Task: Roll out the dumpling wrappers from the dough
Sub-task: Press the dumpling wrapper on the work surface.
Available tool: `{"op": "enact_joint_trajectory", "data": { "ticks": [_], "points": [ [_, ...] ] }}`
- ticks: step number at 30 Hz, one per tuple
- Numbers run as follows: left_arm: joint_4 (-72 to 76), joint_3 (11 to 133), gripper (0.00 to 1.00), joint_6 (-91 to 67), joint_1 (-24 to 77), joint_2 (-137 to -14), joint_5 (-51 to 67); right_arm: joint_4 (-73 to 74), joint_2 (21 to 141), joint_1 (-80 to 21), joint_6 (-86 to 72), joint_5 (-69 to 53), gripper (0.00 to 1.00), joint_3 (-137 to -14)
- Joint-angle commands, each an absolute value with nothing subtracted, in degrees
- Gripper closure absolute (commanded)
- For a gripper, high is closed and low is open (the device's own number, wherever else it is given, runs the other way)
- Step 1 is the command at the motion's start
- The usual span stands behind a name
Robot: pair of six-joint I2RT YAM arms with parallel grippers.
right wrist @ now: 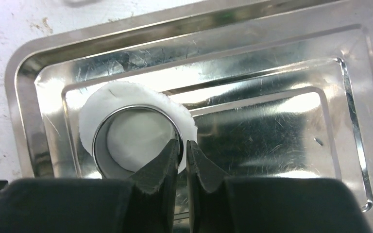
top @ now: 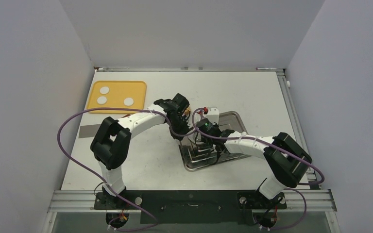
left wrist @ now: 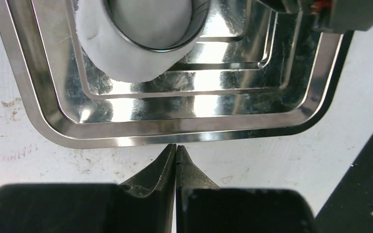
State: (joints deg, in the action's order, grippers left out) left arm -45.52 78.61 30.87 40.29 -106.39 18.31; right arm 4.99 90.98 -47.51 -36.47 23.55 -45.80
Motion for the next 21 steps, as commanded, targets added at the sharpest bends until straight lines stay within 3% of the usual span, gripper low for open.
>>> {"op": "enact_joint_trajectory", "data": {
  "ticks": [1,13,21],
  "points": [
    [-49.74,80.78,1.0,40.29,44.56,-105.02,26.12,-0.79,90.66,-48.6,-29.21,19.96,0.92,-52.61],
    [-50.45,79.63,1.0,40.61,41.61,-103.74,26.91,2.05,90.09,-48.56,-27.76,17.83,0.92,-56.17],
    [-54.44,79.72,0.83,42.12,33.17,-97.7,30.2,2.51,85.62,-47.92,-23.92,13.26,0.91,-57.06]
  ]
}}
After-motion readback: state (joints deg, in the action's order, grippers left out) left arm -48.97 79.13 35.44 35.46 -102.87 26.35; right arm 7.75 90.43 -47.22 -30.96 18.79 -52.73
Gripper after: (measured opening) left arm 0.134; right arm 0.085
